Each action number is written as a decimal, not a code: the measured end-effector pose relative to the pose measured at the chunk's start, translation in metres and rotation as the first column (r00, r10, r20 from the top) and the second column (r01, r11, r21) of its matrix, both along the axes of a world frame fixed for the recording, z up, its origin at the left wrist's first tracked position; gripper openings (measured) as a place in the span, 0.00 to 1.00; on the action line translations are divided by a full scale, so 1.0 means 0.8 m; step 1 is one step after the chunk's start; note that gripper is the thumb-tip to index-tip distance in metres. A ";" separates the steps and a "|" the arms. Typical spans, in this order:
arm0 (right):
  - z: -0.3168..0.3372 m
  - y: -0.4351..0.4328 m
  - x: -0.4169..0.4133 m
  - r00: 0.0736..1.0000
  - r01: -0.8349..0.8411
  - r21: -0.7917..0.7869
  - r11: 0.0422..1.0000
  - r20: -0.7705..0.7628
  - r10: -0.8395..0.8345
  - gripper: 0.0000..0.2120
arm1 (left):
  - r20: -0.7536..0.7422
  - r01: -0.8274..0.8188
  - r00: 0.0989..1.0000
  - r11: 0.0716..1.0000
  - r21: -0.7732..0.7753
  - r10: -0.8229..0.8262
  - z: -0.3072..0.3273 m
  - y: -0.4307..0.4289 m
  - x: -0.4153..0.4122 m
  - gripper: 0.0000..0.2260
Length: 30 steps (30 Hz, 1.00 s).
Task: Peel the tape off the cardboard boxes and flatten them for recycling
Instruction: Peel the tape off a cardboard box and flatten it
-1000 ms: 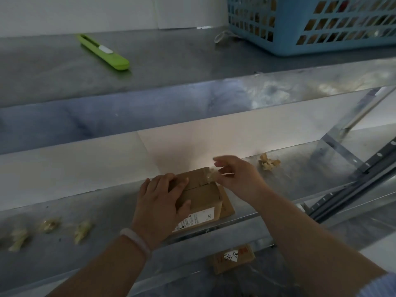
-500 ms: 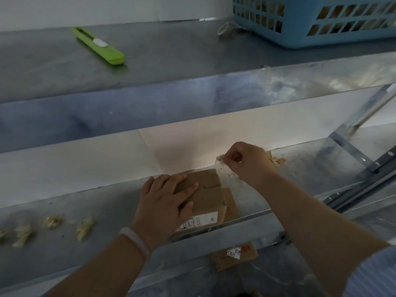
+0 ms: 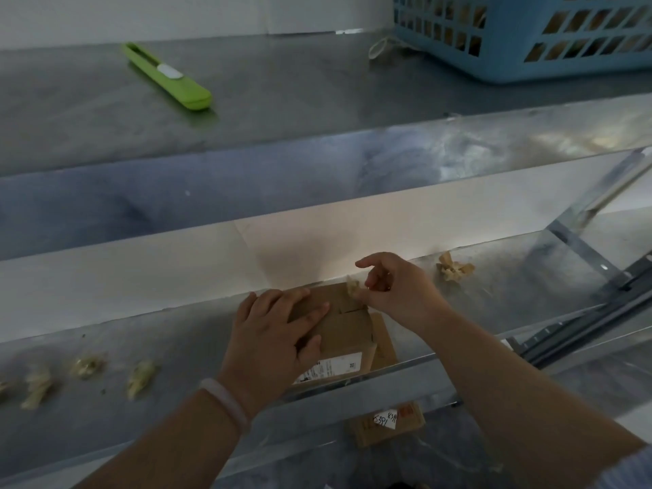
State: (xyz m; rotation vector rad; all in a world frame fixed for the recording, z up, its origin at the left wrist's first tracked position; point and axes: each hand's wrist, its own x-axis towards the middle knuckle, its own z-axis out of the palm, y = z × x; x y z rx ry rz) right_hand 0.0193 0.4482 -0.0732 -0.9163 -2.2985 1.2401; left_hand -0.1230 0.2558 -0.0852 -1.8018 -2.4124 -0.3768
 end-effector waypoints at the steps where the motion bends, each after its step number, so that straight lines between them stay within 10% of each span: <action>1: 0.000 0.001 -0.002 0.998 -0.021 0.021 1.000 0.065 0.020 0.15 | -0.001 -0.002 1.000 1.000 0.001 0.002 -0.001 0.000 0.000 0.19; 6: -0.005 0.006 -0.010 0.979 -0.040 0.107 0.993 0.205 0.017 0.08 | -0.014 0.003 1.000 1.000 0.017 -0.003 -0.001 0.000 0.000 0.19; 17: -0.027 0.009 -0.019 0.888 0.353 -0.488 0.798 -0.095 -0.451 0.03 | 0.007 0.012 1.000 1.000 0.029 -0.012 0.002 0.000 0.002 0.19; 24: -0.032 0.011 -0.002 0.968 0.245 -0.098 0.964 -0.033 -0.249 0.08 | 0.029 0.013 1.000 1.000 0.026 -0.013 0.000 0.001 -0.001 0.20; 30: -0.040 0.036 0.014 0.925 0.362 0.148 0.920 0.062 -0.374 0.13 | 0.129 -0.007 0.992 0.999 0.032 0.003 0.001 0.000 -0.002 0.24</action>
